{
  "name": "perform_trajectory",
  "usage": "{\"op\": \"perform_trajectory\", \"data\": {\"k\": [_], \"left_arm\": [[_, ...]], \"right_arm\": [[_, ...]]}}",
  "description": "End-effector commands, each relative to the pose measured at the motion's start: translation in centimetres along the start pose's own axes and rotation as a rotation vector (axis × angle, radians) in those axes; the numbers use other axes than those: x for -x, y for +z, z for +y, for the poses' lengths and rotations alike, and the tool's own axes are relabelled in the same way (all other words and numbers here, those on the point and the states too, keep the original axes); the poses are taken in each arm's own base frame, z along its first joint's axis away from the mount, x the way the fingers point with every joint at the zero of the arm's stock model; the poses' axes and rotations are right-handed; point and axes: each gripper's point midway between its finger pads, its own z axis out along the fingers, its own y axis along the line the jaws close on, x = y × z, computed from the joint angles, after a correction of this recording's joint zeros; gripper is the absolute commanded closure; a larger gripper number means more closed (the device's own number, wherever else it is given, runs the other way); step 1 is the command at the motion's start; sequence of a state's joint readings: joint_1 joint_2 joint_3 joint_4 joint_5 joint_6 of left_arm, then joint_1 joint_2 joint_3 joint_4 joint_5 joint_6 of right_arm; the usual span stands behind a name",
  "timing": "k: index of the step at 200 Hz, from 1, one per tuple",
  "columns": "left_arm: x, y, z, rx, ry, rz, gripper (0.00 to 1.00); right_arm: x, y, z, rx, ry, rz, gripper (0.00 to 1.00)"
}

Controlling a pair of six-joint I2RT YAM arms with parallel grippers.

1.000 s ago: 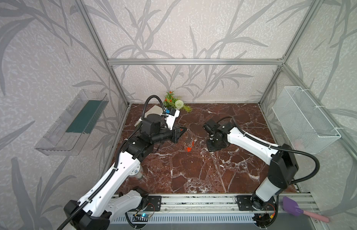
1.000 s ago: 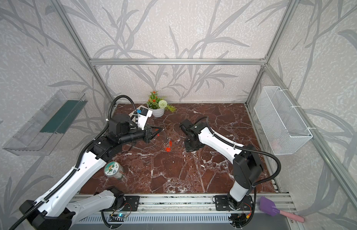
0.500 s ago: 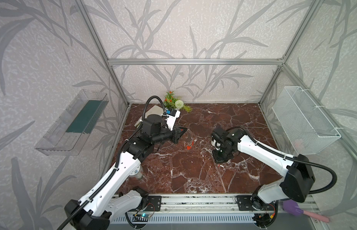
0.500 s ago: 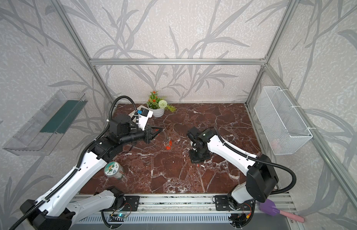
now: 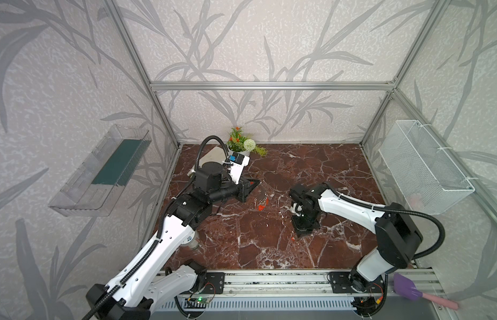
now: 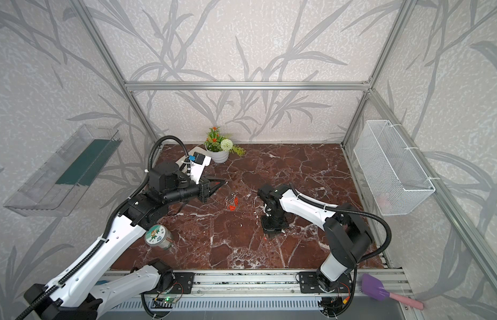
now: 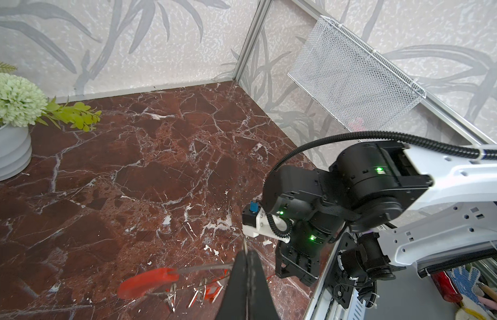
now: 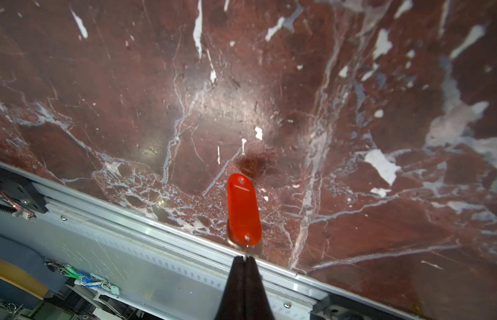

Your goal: Put the keys on the keyring

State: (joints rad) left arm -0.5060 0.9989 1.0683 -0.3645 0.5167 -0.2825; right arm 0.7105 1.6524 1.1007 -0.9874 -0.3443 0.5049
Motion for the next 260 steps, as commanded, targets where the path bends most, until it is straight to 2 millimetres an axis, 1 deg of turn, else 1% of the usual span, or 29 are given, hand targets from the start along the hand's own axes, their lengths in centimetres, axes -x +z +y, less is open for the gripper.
{"op": "perform_trajectory", "data": {"k": [1,9,13,31,54,93,119,151,167,188,211,218,222,237,260], "left_arm": [[0.4,-0.9,-0.5,-0.005,0.028,-0.029,1.0],[0.4,-0.9,-0.6,-0.004,0.029,-0.029,1.0],[0.4,-0.9,-0.5,-0.001,0.026,-0.028,1.0],[0.4,-1.1,-0.5,0.003,0.027,-0.029,1.0],[0.5,-1.1,-0.4,0.008,0.026,-0.031,1.0],[0.5,-1.1,-0.4,0.012,0.025,-0.026,1.0],[0.6,-1.1,-0.3,0.019,0.027,-0.024,1.0],[0.6,-0.8,-0.2,0.017,0.023,-0.018,1.0],[0.6,-0.8,-0.3,0.017,0.026,-0.016,1.0],[0.6,-0.9,-0.3,0.019,0.029,-0.017,1.0],[0.7,-0.8,-0.2,0.019,0.031,-0.022,1.0],[0.8,-0.8,-0.2,0.017,0.031,-0.026,1.0],[0.9,-0.7,-0.3,0.013,0.032,-0.027,1.0],[1.0,-0.4,-0.4,0.001,0.029,-0.028,1.0],[1.1,0.0,-0.5,-0.018,0.025,-0.027,1.0]], "right_arm": [[1.7,-0.1,0.9,0.023,-0.01,-0.02,1.0],[2.1,-0.3,1.1,0.027,-0.021,-0.034,1.0],[2.3,0.4,0.9,0.015,-0.013,-0.015,1.0],[3.2,0.7,0.5,0.001,-0.009,-0.018,1.0],[4.4,0.8,-0.3,0.005,0.018,-0.04,1.0],[6.3,0.8,-0.6,0.019,0.028,-0.074,1.0],[7.1,0.7,-0.7,0.019,0.034,-0.089,1.0],[7.9,1.3,-0.9,0.023,0.056,-0.086,1.0],[8.1,1.1,-0.7,0.03,0.055,-0.092,1.0],[7.8,0.1,-0.3,0.047,0.045,-0.111,1.0],[6.7,-1.7,0.0,0.066,0.026,-0.154,1.0],[6.2,-1.8,-0.2,0.065,0.027,-0.152,1.0],[5.9,-2.6,0.1,0.076,0.017,-0.172,1.0],[4.7,-2.9,0.0,0.092,0.008,-0.162,1.0],[2.7,-2.9,-0.4,0.079,-0.013,-0.133,1.0]]}}
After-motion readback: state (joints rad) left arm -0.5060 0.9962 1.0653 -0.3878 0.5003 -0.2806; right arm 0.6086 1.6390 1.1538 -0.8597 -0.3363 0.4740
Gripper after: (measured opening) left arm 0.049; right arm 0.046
